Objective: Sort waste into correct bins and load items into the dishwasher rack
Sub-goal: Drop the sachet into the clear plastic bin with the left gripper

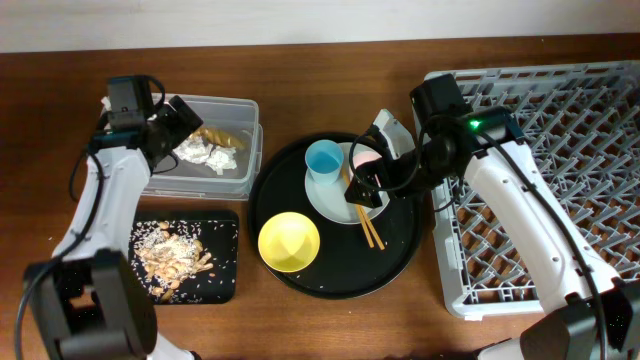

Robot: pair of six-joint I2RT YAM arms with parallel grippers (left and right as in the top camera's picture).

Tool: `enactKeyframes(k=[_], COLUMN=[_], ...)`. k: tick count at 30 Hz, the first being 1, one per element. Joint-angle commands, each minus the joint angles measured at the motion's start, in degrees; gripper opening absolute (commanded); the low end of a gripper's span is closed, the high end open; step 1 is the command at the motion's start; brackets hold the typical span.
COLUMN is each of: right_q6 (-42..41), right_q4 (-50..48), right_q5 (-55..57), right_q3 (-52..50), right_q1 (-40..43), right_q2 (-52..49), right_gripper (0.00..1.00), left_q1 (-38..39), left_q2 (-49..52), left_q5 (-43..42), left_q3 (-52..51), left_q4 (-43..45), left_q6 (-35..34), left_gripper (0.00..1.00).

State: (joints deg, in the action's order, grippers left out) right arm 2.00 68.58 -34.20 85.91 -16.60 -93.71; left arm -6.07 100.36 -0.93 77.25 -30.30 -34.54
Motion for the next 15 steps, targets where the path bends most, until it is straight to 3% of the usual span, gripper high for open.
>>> enactKeyframes(k=[1, 3, 7, 10, 12, 15], right_q6=[0.70, -1.49, -5.73, -9.81, -14.03, -16.33], right_q4=[0.26, 0.48, 0.52, 1.18, 2.08, 3.69], right_q5=[6.29, 10.69, 16.98, 22.47, 28.74, 31.89], right_q3=[-0.42, -0.42, -0.42, -0.42, -0.57, -1.33], right_q1=[-0.13, 0.13, 1.68, 3.87, 5.77, 8.24], right_q2=[0.11, 0.11, 0.11, 0.11, 0.11, 0.11], right_gripper=[0.98, 0.98, 0.98, 0.98, 0.99, 0.98], left_q1=[3.21, 7.32, 15.98, 23.32, 26.29, 28.46], left_q2=[-10.54, -13.55, -14.49, -12.00, -9.75, -6.29], left_q5=[-8.61, -12.04, -11.06, -5.31, -3.45, -3.48], left_q3=[2.86, 2.86, 2.82, 2.82, 2.82, 2.82], left_q4=[-3.32, -6.40, -10.27, -11.02, -10.08, -7.76], left_q6=[1.01, 2.86, 4.59, 4.59, 4.42, 4.42], left_gripper=[0.95, 0.92, 0.91, 0.90, 0.80, 0.76])
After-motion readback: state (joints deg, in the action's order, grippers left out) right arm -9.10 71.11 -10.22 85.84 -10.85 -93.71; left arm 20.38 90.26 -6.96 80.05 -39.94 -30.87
